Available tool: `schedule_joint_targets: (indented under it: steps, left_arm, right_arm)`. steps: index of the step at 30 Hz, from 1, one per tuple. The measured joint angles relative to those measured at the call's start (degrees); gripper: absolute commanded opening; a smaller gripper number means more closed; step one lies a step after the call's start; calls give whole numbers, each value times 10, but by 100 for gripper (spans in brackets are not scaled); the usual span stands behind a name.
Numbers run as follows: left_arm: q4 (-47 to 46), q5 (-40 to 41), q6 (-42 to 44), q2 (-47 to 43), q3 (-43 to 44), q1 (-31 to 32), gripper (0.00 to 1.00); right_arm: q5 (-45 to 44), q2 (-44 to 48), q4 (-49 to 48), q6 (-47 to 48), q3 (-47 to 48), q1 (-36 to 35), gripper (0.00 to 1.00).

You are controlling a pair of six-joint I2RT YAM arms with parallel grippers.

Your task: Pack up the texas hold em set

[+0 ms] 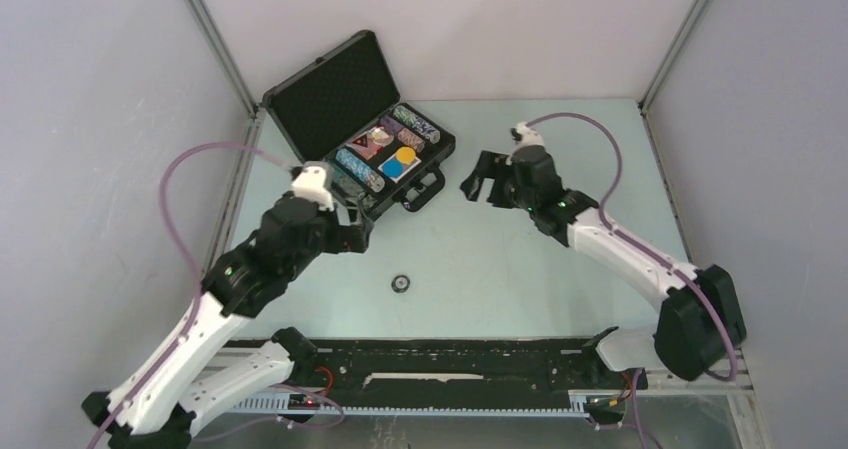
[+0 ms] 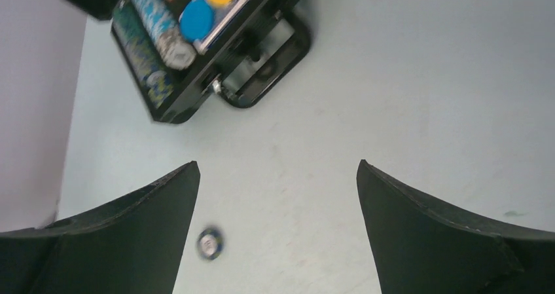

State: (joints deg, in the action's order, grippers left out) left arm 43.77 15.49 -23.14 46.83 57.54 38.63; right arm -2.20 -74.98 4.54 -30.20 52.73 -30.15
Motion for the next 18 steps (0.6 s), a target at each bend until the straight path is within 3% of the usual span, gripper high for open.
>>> schedule_joint_targets:
  steps: [4,10,14,18]
  left_arm:
    - [-53,39,28,-72,-25,-12,96]
    - [-105,34,45,-135,-57,-83,97]
    - [-107,24,52,-187,-87,-96,96]
    - [-110,18,52,-205,-92,-95,96]
  right_arm:
    - [45,-99,126,-53,134,-53,100]
    - [97,-307,332,-188,320,-141,100]
    - [103,-440,471,-279,443,-202,99]
    - [101,-493,541,-352,501,-242,97]
